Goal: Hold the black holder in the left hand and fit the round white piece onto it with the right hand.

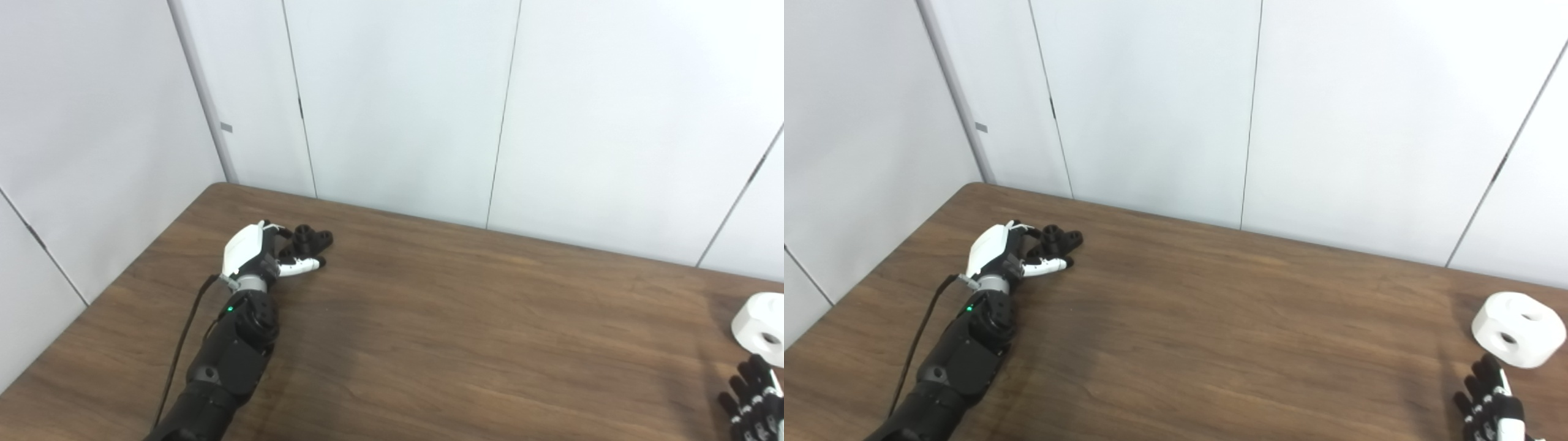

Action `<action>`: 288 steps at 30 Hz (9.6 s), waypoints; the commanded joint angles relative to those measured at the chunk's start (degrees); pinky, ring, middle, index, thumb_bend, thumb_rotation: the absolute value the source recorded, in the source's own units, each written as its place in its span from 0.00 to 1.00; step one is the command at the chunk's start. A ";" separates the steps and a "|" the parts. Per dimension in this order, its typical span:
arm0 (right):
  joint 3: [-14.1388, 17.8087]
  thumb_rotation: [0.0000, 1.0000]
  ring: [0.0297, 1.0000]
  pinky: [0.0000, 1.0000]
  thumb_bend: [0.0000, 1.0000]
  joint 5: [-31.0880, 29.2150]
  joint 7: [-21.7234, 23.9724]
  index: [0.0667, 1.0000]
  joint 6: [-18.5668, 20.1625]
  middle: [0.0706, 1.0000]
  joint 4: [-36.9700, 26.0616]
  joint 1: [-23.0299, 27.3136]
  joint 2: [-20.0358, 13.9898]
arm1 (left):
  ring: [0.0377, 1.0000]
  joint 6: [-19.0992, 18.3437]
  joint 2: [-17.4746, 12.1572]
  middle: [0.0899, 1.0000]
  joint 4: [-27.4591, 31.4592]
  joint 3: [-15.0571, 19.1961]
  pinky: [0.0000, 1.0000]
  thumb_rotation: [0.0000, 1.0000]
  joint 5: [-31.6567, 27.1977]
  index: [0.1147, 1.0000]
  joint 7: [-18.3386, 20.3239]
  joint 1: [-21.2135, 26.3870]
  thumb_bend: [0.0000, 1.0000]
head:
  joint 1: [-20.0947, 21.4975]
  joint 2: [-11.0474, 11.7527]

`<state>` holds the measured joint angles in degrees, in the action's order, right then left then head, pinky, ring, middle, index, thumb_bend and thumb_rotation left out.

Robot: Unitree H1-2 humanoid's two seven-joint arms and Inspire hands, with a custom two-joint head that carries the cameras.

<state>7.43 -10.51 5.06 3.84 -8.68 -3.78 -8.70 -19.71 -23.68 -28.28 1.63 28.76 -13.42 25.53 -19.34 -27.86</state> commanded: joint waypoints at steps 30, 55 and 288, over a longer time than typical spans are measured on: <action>-0.32 1.00 1.00 1.00 0.54 -0.16 -0.32 1.00 1.22 1.00 -2.55 -0.75 -0.05 | 1.00 1.56 -2.72 0.92 -3.54 -1.92 1.00 0.10 -0.03 0.45 -4.07 1.61 0.58 | -0.77 -0.43; -0.43 1.00 1.00 1.00 0.56 0.62 -0.70 1.00 1.29 1.00 -3.19 -0.62 0.17 | 0.94 5.02 -3.40 0.79 -5.02 -4.34 1.00 0.05 -0.35 0.42 -5.00 1.31 0.52 | 0.14 -0.29; -8.77 0.29 1.00 1.00 0.84 50.83 1.72 0.66 22.63 0.93 20.95 33.58 -20.86 | 0.91 24.56 9.55 0.79 36.78 -14.19 1.00 0.04 13.30 0.42 10.99 -30.19 0.52 | 35.17 -11.36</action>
<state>-1.67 40.39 8.58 26.70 14.02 28.10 -27.83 5.12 -13.46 8.84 -13.37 41.87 -1.86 -4.57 15.91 -39.20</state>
